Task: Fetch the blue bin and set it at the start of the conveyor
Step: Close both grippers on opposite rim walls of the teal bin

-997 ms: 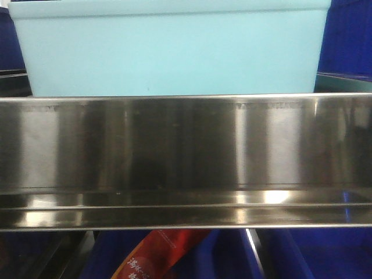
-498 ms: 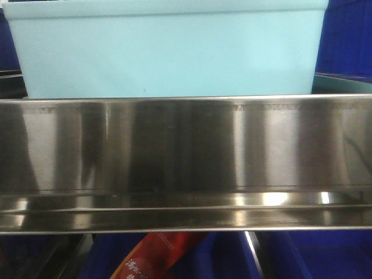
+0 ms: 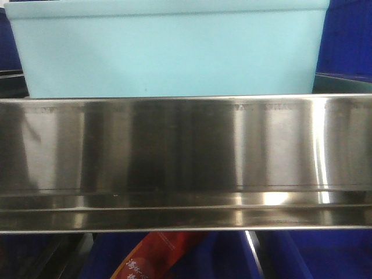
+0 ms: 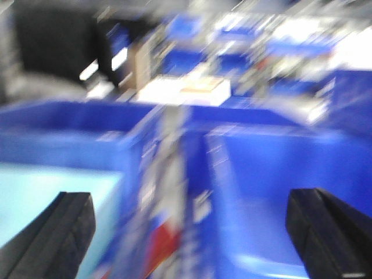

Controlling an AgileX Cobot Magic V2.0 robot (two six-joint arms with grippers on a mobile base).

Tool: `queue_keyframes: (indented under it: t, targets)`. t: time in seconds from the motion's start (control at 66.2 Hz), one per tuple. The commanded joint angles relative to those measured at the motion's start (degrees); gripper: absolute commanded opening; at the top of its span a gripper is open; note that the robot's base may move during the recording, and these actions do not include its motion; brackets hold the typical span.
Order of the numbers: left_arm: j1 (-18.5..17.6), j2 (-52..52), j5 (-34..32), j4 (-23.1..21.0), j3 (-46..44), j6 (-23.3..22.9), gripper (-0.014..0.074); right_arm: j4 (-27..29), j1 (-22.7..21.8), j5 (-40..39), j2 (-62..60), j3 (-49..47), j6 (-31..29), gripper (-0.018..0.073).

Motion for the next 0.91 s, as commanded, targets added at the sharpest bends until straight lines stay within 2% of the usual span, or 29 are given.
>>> queue_keyframes:
  t: [0.0, 0.106, 0.211, 0.317, 0.423, 0.438, 0.544, 0.71, 0.891]
  targets:
    - [-4.0, 6.1, 0.7, -1.4, -4.1, 0.5, 0.0549, 0.7, 3.8, 4.5, 5.1, -3.8, -0.7, 0.0568]
    - [-7.0, 14.0, 3.8, -1.5, -9.7, 0.5, 0.0549, 0.7, 7.2, 10.5, 12.9, -10.1, -0.7, 0.0568]
    - [-7.3, 23.0, 8.1, -2.5, -15.6, -0.8, 0.0549, 0.7, 8.4, 16.5, 20.8, -17.3, -0.6, 0.0568]
    - [-7.2, 30.2, 12.1, -0.2, -21.5, -3.4, 0.0549, 0.7, 8.4, 22.5, 28.5, -24.7, 0.3, 0.0568]
    - [-7.2, 36.8, 16.6, 6.3, -27.5, -9.3, 0.0549, -0.4, 8.4, 28.6, 37.0, -33.4, 5.7, 0.0568]
    - [-7.2, 38.5, 17.7, 8.3, -28.6, -10.7, 0.0549, -0.4, 8.4, 29.1, 37.9, -34.3, 6.1, 0.0568]
    - [-6.9, 44.3, 23.3, 13.1, -34.3, -14.6, 0.0549, -0.4, 8.5, 31.6, 44.8, -40.2, 8.2, 0.0568]
    - [-4.2, 51.4, 28.8, 13.1, -41.6, -14.6, 0.0549, -0.4, 10.2, 31.9, 52.1, -43.6, 10.3, 0.0568]
    - [0.3, 57.2, 29.2, 10.8, -43.6, -14.6, 0.0549, -0.4, 10.1, 30.9, 58.7, -43.6, 12.0, 0.0568]
